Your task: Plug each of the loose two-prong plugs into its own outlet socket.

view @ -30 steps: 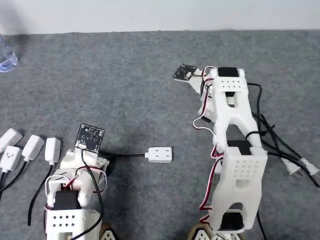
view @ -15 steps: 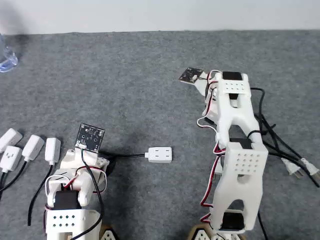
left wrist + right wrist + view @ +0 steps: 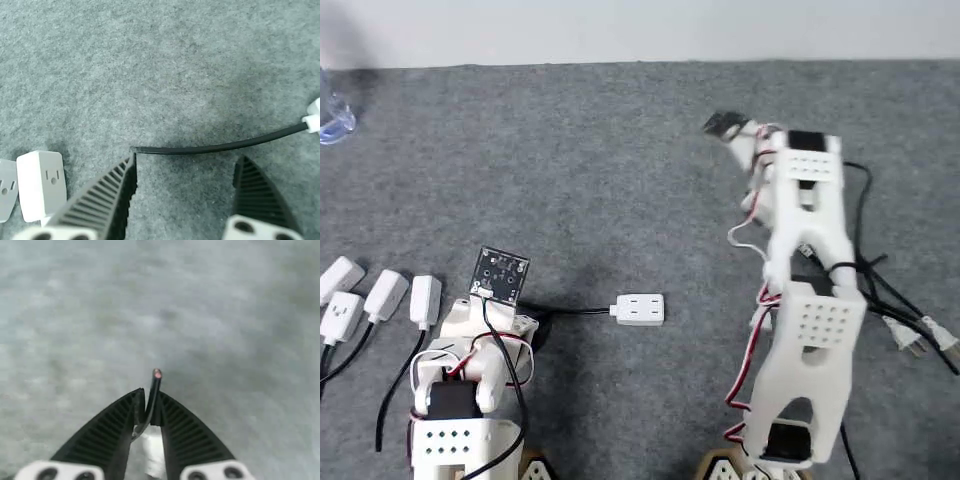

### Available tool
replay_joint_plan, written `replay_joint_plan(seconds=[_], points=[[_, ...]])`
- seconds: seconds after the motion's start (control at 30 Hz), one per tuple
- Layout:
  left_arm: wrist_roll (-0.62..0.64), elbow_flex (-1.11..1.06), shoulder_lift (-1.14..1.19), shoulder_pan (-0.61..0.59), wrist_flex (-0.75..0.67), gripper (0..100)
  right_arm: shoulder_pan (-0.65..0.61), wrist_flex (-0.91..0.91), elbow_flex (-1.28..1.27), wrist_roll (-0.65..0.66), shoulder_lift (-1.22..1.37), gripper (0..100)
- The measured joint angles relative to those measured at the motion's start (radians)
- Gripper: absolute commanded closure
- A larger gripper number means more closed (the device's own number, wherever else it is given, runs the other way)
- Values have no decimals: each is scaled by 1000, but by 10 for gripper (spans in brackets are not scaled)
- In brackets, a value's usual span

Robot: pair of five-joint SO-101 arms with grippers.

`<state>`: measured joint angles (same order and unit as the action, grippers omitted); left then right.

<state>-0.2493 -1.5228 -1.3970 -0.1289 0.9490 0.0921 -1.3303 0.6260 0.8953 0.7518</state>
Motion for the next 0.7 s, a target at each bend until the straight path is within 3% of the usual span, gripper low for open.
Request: replay_joint_plan(seconds=[0.1,0.33,0.43,0.6,0.7], points=[[0,0,0,0,0,705,94,43,64,-127,0,991],[0,0,0,0,0,705,341,78,83,-578,0,985],[0,0,0,9,0,705,381,46,81,-562,0,906],[0,-20,0,58,6,705,407,-55,72,-417,0,586],[0,-20,0,63,6,705,442,-117,72,-273,0,563]])
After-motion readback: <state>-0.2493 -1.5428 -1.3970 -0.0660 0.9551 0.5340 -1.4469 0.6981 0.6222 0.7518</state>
